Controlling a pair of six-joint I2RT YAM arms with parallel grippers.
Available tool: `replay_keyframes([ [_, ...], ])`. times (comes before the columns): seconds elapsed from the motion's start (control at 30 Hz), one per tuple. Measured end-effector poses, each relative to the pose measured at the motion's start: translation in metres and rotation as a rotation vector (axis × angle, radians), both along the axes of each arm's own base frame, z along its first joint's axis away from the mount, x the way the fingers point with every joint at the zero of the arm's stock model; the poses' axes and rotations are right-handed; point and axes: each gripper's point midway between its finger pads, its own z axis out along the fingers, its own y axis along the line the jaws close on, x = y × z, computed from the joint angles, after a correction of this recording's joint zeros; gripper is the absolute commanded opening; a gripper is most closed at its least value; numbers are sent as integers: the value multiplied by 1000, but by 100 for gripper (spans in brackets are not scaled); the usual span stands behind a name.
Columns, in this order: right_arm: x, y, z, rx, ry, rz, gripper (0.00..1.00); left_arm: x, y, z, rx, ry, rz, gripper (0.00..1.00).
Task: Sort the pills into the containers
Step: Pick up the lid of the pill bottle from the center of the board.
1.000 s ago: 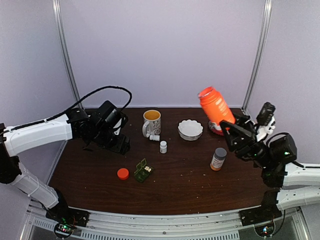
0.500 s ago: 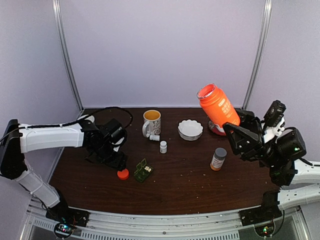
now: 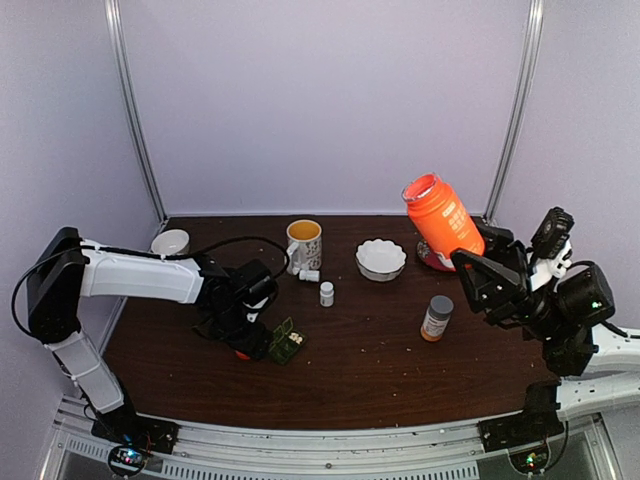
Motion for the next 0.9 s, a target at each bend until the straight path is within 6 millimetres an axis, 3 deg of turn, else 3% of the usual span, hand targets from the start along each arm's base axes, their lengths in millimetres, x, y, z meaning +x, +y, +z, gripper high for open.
replay_keyframes([
  [0.17,1,-1,-3,-8,8,-5,0,1,-1,-2,0,1,4,79],
  [0.9,9,22,-21,-97,46,8,0,12,7,-12,1,22,36,62],
])
